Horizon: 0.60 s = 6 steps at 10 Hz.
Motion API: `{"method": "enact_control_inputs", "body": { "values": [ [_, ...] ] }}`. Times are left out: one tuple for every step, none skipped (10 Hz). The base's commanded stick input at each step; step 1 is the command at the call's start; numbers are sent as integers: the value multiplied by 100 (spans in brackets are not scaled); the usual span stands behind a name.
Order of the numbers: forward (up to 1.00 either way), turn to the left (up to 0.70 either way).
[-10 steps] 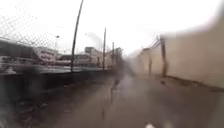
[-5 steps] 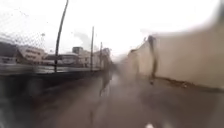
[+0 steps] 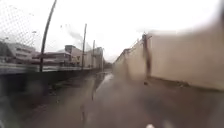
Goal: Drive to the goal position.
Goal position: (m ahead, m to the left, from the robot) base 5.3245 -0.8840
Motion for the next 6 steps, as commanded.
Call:
{"method": "enact_control_inputs", "body": {
  "values": [
    [50,3],
    [50,3],
    [50,3],
    [50,3],
    [50,3],
    [50,3]
  ]
}}
